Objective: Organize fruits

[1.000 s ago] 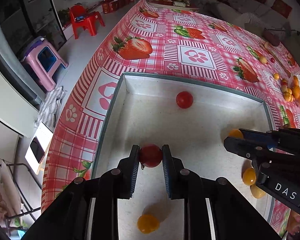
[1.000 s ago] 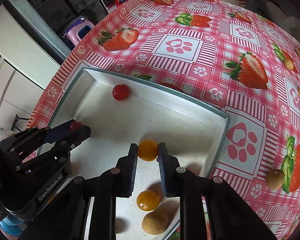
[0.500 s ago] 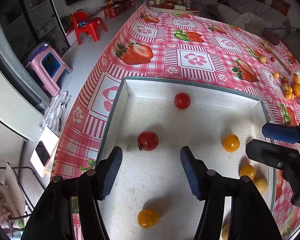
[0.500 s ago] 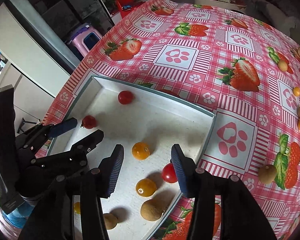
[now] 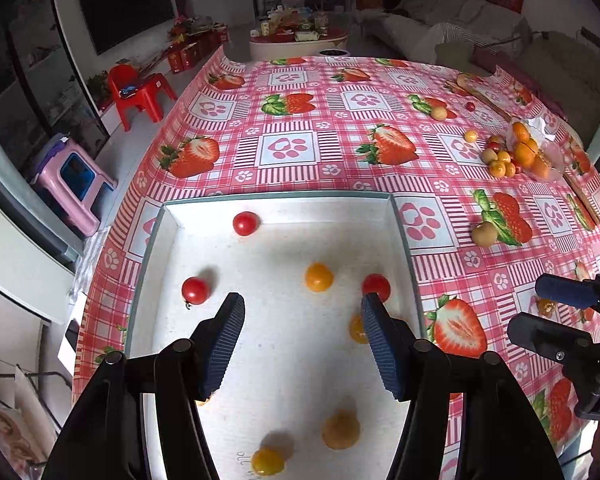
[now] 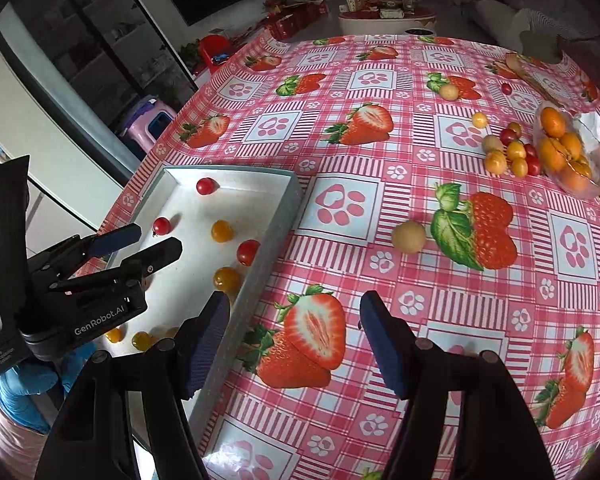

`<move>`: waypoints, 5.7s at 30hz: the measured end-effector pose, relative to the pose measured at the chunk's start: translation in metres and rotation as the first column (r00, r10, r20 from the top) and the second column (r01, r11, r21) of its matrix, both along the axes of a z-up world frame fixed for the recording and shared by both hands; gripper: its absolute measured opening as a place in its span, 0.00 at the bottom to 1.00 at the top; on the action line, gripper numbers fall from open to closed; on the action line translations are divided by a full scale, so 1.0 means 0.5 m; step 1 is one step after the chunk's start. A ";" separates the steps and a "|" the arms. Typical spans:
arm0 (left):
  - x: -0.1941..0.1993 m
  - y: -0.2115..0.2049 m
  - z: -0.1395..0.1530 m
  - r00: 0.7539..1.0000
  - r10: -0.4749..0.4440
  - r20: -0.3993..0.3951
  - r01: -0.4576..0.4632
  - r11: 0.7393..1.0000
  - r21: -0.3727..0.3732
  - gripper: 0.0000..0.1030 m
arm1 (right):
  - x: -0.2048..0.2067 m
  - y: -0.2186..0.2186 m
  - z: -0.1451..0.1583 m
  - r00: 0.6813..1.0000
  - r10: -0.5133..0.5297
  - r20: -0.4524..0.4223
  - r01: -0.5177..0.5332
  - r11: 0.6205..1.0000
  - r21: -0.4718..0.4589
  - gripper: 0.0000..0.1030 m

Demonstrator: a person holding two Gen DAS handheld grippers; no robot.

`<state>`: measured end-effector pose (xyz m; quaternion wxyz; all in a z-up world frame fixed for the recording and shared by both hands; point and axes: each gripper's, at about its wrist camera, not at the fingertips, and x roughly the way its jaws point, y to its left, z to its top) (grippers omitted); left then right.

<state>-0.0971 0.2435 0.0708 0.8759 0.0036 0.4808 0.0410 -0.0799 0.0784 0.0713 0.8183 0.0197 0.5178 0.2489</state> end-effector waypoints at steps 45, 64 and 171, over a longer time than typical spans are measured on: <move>0.184 -0.288 -0.116 0.994 -0.103 -0.031 0.101 0.993 -0.061 0.48 | -0.035 -0.174 -0.096 0.979 -0.141 0.150 0.168 0.968 -0.186 0.34; 0.076 -0.283 -0.039 0.987 -0.158 0.032 0.160 0.984 -0.078 0.29 | -0.072 -0.238 -0.060 0.979 -0.196 0.057 0.199 0.979 -0.048 0.23; -0.337 0.079 -0.059 0.939 0.341 0.048 -0.342 0.939 0.015 1.00 | -0.278 0.152 0.015 0.988 0.034 0.148 -0.001 0.977 -0.213 1.00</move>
